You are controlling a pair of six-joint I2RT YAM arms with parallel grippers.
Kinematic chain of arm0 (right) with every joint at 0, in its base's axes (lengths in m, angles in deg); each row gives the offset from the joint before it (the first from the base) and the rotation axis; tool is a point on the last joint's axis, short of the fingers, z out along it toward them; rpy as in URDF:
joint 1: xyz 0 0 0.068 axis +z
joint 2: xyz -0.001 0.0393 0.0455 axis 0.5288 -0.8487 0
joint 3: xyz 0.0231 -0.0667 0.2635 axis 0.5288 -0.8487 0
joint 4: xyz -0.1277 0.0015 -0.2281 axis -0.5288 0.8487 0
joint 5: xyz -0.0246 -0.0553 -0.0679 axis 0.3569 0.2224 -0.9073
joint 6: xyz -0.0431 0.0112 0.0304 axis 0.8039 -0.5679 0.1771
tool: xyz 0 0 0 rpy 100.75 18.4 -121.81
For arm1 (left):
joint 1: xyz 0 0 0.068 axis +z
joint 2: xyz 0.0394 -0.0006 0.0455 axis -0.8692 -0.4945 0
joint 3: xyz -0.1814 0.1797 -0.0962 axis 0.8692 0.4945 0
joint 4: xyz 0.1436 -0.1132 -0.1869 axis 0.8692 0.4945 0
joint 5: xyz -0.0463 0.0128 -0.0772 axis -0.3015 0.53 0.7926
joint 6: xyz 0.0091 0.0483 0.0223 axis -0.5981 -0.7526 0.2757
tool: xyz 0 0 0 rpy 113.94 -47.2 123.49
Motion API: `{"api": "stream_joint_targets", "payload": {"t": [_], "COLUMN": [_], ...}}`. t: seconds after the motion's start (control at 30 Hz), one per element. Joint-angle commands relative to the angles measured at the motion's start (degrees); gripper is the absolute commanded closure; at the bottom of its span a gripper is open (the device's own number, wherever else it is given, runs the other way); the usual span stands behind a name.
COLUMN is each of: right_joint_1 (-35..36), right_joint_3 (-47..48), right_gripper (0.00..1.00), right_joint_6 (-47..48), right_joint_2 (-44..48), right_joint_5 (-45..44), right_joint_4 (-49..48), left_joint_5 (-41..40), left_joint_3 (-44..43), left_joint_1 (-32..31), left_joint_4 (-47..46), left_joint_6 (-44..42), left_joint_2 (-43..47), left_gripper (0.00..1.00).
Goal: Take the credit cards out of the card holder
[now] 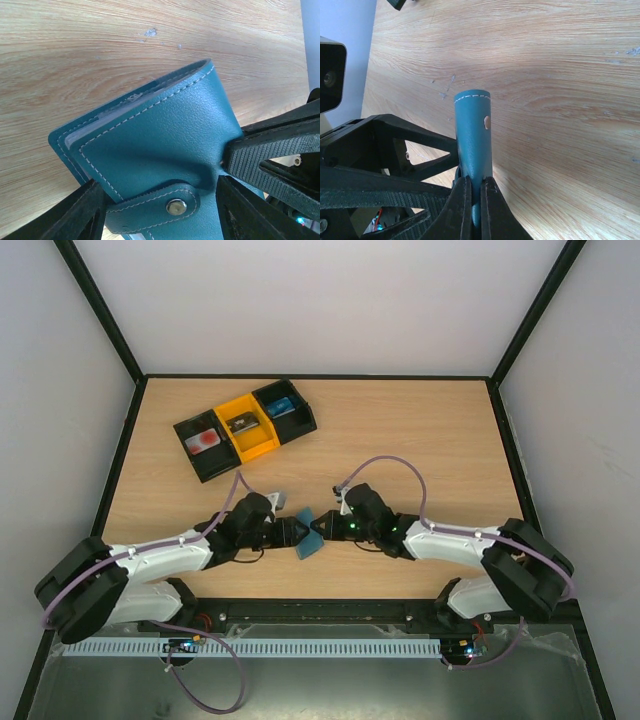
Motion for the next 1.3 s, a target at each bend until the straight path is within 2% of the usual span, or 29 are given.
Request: {"api": "stream_joint_targets", "payload": {"t": [0.0, 0.3, 0.47, 0.67, 0.93, 1.27], "right_joint_1": [0.4, 0.4, 0.4, 0.3, 0.3, 0.3], "right_joint_3": [2.4, 2.1, 2.4, 1.0, 0.1, 0.1], "right_gripper": [0.98, 0.98, 0.98, 0.98, 0.98, 0.98], "right_joint_6": [1.1, 1.3, 1.4, 0.2, 1.1, 1.6], "right_joint_2": [-1.0, -1.5, -2.4, -1.3, -0.9, -1.1], "right_joint_5": [-1.4, -1.4, -0.6, -0.7, -1.2, -3.4], "right_joint_4": [-1.9, -3.5, -4.1, -5.7, -4.3, -2.4], "left_joint_5": [2.1, -2.7, -4.5, -5.3, -9.4, -10.2], "left_joint_3": [-1.7, -3.4, -3.8, -5.2, -7.4, -7.3], "left_joint_1": [-1.0, -1.5, -1.6, -2.0, -3.2, -3.3], "left_joint_4": [0.6, 6.5, 8.2, 11.6, 16.0, 18.2], "left_joint_6": [-0.8, -3.0, -4.7, -6.7, -7.0, -7.5], "left_joint_2": [0.1, 0.8, -1.4, -3.7, -3.6, -3.1], "left_gripper": [0.37, 0.48, 0.49, 0.59, 0.63, 0.66]}}
